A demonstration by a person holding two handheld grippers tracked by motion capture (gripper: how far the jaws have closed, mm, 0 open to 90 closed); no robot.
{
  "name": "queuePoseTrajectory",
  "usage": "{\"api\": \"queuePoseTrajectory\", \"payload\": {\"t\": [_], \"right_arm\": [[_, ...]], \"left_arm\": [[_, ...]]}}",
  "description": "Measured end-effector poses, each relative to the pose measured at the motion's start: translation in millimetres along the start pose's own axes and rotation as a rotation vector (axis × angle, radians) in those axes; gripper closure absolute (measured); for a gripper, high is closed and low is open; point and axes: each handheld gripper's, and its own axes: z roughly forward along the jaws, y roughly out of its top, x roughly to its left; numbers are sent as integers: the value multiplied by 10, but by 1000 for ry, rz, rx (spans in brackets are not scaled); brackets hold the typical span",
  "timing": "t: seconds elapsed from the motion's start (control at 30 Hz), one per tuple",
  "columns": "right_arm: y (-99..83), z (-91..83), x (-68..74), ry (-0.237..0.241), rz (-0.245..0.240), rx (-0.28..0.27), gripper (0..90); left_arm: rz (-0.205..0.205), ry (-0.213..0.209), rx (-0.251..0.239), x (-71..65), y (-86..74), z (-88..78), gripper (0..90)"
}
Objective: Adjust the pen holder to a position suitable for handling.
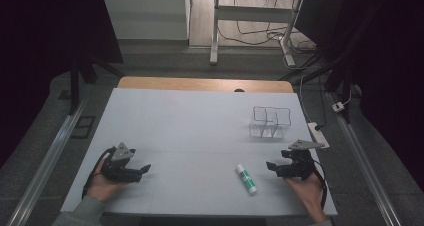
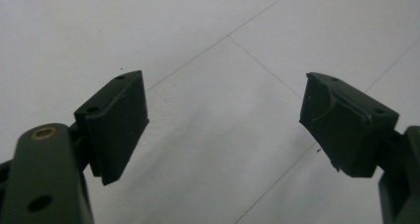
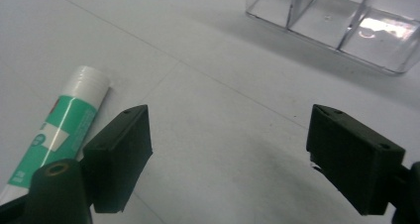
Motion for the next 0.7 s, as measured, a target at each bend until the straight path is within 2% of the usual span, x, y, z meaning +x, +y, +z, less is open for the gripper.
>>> {"api": "queuePoseTrajectory", "payload": {"t": [0.1, 0.2, 0.4, 0.63, 0.7], "right_arm": [[10, -13, -21, -29, 6, -7, 262], [27, -28, -62, -38, 25, -17, 368], [99, -47, -122, -78, 30, -28, 597], [159, -32, -235, -125, 84, -48, 836], [174, -37, -264, -157, 84, -53, 889]], "left_arm": [[0, 0, 2, 1, -1, 0, 184], [1, 0, 4, 2, -2, 0, 184], [1, -2, 6, 7, -8, 3, 184], [3, -1, 9, 9, -12, 8, 185], [7, 0, 13, 11, -12, 9, 185]]}}
